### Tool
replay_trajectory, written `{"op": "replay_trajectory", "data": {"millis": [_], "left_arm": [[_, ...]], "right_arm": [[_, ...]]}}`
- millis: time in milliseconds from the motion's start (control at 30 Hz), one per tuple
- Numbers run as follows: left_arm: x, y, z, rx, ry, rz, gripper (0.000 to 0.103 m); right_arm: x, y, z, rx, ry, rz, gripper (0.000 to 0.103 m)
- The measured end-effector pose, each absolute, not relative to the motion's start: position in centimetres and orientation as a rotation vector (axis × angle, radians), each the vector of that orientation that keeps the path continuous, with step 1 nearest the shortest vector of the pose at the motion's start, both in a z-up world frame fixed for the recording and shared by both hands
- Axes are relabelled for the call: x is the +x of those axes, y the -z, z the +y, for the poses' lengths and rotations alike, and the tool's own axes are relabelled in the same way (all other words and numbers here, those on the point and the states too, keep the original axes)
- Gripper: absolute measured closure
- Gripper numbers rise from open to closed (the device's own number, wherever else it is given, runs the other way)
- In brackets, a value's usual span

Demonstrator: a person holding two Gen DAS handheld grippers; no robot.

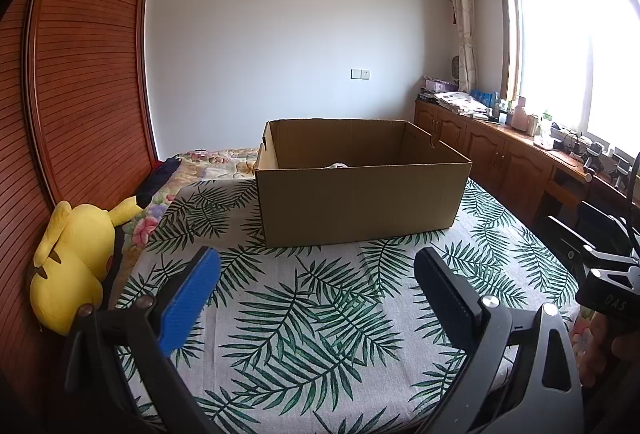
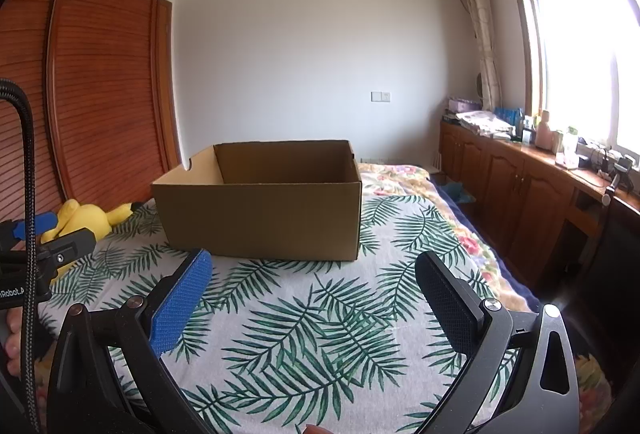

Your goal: Organize snacks

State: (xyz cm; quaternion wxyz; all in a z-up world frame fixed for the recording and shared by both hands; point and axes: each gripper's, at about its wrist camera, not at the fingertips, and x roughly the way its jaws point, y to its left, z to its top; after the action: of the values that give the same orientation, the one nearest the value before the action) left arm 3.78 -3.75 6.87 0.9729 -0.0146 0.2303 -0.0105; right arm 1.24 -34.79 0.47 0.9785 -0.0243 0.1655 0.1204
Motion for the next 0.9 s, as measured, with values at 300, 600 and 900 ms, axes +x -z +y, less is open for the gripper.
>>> {"op": "replay_trajectory", "data": {"millis": [300,600,900], "left_arm": [[3.69,-7.07,-3.79,-0.034,0.024,0.461,0.004],[3.59,-7.07,-3.76,-0.034,0.026,0.459,0.004],[3.62,-6.94,-3.91,-0.034,0.026,0.462,0.004]], "right_arm": [[1.25,-0.63,-34.82,-0.046,-0.241,0.333,0.000],[1.32,-0.55,-34.83,-0.046,-0.240,0.334,0.000],[1.29,-0.23,-34.82,-0.046,-0.240,0.339,0.000]]}}
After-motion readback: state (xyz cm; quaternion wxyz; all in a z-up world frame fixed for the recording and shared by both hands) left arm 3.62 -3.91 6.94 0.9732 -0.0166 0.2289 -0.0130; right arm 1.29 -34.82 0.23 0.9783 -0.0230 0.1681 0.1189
